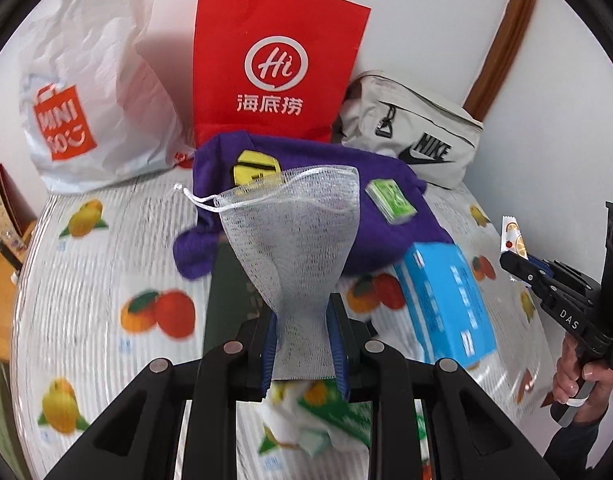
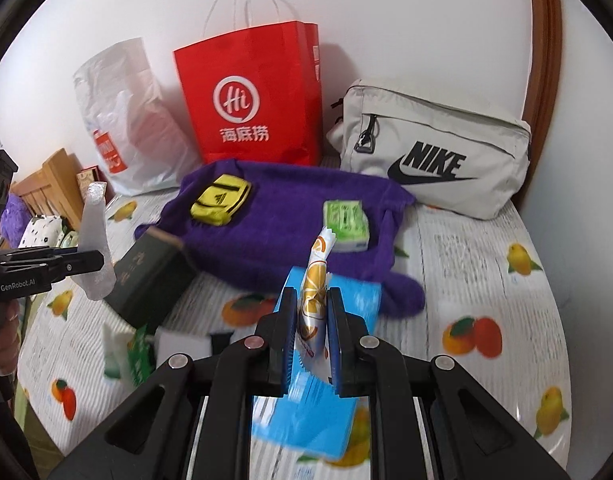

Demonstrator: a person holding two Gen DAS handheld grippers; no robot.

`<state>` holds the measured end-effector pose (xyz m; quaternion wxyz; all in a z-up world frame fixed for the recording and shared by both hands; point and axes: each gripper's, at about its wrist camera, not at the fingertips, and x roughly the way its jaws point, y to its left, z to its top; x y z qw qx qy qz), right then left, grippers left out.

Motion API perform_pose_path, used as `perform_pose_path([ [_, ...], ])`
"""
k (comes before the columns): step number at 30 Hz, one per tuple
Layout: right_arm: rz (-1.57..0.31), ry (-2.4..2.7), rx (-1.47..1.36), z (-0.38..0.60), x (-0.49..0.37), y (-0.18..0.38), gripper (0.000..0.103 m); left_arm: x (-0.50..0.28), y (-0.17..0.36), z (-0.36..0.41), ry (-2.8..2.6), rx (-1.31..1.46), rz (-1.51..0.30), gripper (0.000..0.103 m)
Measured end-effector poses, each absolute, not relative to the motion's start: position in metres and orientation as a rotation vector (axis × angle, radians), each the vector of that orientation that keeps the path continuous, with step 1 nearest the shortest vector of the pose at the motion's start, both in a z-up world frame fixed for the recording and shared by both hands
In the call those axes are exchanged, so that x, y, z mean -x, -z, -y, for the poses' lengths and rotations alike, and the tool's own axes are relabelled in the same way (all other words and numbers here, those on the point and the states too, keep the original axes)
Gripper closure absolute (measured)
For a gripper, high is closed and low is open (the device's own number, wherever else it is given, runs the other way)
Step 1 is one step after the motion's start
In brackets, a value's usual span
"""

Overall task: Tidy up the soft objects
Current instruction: 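Carry the mesh bag and orange sachet over the purple towel with both tools, then open both tools to drop the mesh bag and sachet onto the towel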

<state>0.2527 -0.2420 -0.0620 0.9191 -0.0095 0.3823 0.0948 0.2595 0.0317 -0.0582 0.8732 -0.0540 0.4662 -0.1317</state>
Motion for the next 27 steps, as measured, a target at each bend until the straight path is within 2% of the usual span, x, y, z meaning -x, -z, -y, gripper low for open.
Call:
perform_pose_path([
  [12, -0.811, -0.183, 0.035, 0.242, -0.338, 0.076, 0.088, -0.351, 0.067, -0.030, 0.273, 0.103, -0.987, 0.080],
  [27, -1.015, -0.193, 0.038, 0.243, -0.404, 0.129, 0.086, -0.423, 0.124, -0.014, 0.293, 0.085, -1.114, 0.080],
])
